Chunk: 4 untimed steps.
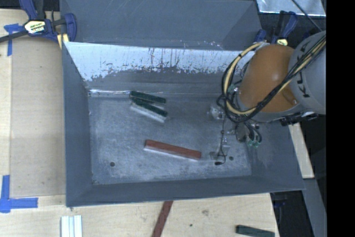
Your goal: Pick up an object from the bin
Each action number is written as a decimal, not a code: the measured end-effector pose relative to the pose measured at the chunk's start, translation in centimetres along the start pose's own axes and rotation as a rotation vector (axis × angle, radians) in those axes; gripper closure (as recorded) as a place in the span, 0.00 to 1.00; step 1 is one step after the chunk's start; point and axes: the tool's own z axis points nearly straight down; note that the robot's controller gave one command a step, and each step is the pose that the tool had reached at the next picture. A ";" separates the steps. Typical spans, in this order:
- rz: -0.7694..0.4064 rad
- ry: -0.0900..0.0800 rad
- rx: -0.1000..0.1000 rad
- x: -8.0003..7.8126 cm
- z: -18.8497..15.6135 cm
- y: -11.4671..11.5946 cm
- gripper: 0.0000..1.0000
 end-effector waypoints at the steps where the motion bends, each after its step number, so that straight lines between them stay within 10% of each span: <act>1: 0.153 -0.001 0.000 1.9 3.5 1.6 1.00; 2: 0.153 0.000 0.000 1.9 3.5 1.6 0.00; 3: 0.153 0.000 0.000 1.9 3.5 1.6 0.00; 4: -0.009 -0.007 -0.003 2.0 3.4 9.5 1.00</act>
Offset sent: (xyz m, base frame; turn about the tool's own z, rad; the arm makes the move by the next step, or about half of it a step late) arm 0.0000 0.0000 0.0000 0.0000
